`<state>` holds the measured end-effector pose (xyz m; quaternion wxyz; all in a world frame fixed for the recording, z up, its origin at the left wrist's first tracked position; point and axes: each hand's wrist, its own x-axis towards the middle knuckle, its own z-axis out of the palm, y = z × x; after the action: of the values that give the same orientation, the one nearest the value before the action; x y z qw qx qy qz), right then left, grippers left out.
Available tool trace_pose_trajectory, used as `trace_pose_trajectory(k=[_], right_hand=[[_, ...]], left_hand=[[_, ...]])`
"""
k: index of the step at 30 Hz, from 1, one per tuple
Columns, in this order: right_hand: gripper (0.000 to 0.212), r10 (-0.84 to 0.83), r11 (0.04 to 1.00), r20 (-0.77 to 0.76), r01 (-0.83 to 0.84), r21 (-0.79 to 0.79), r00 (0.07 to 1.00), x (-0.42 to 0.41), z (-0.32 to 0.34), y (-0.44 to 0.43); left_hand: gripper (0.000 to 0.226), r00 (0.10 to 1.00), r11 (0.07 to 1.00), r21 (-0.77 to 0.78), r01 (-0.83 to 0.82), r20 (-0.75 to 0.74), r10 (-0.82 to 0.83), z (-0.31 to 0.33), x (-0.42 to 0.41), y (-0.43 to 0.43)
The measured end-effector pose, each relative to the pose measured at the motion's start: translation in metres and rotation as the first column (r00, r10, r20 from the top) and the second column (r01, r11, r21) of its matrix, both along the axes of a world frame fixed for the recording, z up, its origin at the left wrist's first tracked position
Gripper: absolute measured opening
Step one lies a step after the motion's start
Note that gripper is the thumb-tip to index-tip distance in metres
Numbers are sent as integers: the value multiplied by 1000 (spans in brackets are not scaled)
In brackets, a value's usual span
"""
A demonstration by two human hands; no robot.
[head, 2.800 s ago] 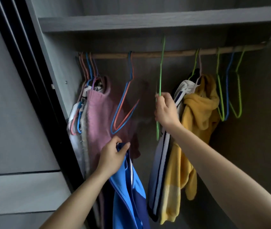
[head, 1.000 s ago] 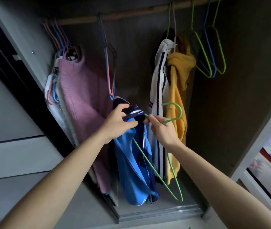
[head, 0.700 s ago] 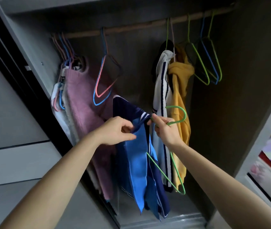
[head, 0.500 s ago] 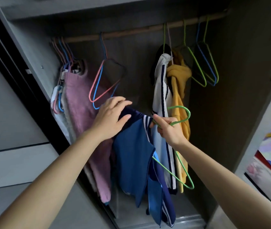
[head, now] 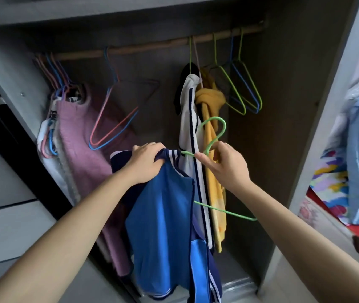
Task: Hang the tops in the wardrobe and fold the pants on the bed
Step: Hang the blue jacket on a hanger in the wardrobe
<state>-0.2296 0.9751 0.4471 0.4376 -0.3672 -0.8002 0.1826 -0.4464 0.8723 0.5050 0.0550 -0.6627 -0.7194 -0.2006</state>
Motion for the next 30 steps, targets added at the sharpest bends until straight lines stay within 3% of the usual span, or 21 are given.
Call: trace_pose_trajectory(k=[3,5,8,12,14,16,17,20,25,30], right_hand=[[41,-74,994,99,65,83,992,6,-22,4],[45,-66,994,185,49,96,980,10,-38,7],[38,-120,988,154,103,117,981,15,-50,11],[33,-249,955,112,225,191,962,12,-61,3],[30,-318,913,70,286,292,945,13,-68,-4],[20,-274,895,54,234,380,960,11,-76,-8],[15,-198,918,95,151,367,976,9,-80,-11],[15,19,989,276,-58,134,961,0,-93,-17],[35,115,993,456,-121,-15,882,-21,-114,-18],[75,191,977,582,-95,-192,790,-41,-135,-16]], left_hand=[[12,973,991,50,-125,202,112,1,1,-2],[32,932,988,9,-157,332,146,1,-3,-1],[68,921,967,-34,-253,298,251,-7,-5,1],[42,928,934,67,-351,155,338,-15,-9,6],[28,930,937,92,-338,182,318,-15,-10,6],[21,923,931,126,-342,229,308,-14,-10,4],[19,921,928,142,-344,245,304,-14,-10,3],[17,932,930,182,-320,234,275,-7,-2,3],[16,948,923,265,-278,232,219,13,15,1],[15,948,900,336,-278,248,201,40,23,0]])
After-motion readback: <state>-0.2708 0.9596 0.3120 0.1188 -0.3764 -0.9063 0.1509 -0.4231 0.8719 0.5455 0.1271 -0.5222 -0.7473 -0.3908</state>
